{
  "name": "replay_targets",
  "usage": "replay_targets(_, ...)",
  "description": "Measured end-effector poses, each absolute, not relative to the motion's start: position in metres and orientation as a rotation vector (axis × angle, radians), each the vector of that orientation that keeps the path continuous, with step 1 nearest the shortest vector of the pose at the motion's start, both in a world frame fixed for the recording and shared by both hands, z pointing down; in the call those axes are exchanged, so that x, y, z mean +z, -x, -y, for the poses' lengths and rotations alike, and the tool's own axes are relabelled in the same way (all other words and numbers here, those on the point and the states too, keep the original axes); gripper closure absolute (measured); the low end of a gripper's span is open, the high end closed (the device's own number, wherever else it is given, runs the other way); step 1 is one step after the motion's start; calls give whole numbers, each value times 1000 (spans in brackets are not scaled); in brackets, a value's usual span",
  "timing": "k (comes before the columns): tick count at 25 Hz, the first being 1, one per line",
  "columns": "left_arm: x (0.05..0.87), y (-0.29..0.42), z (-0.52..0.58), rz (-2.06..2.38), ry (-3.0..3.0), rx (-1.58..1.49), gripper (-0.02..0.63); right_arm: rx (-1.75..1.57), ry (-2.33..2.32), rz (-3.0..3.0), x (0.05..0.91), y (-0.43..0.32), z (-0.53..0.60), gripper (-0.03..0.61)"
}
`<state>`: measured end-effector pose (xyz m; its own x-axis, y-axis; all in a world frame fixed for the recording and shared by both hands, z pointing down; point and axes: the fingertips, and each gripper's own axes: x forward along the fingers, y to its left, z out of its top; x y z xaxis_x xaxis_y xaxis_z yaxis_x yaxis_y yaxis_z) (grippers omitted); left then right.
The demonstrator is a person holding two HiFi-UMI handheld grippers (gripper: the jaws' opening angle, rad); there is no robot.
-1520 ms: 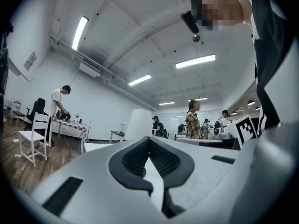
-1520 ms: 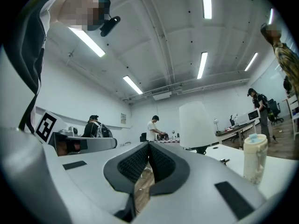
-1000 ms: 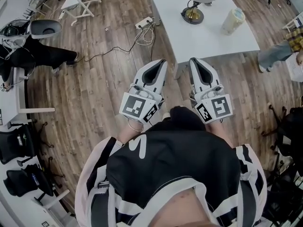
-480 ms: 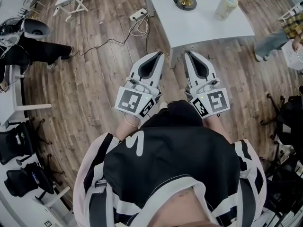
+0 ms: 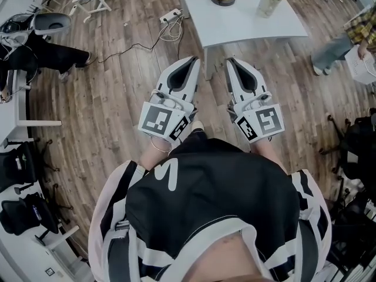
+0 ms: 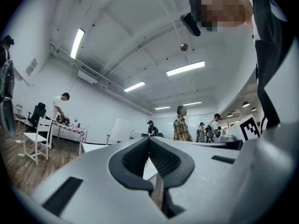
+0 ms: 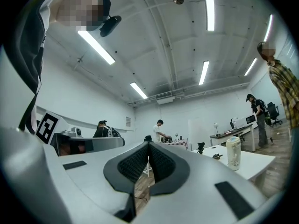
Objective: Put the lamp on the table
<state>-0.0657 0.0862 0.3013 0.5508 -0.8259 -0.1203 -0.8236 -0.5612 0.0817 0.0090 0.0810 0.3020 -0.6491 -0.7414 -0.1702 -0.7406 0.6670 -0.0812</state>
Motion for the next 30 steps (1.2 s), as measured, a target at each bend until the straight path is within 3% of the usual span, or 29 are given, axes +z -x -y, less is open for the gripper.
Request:
replay_targets(11, 319, -14, -189, 1525, -2665, -214, 609, -100, 1113, -2768, 318, -75, -183, 560)
replay_targets(30, 294, -33, -237, 1503, -2703, -231, 609, -96, 1133, -2703, 294, -96, -227, 560)
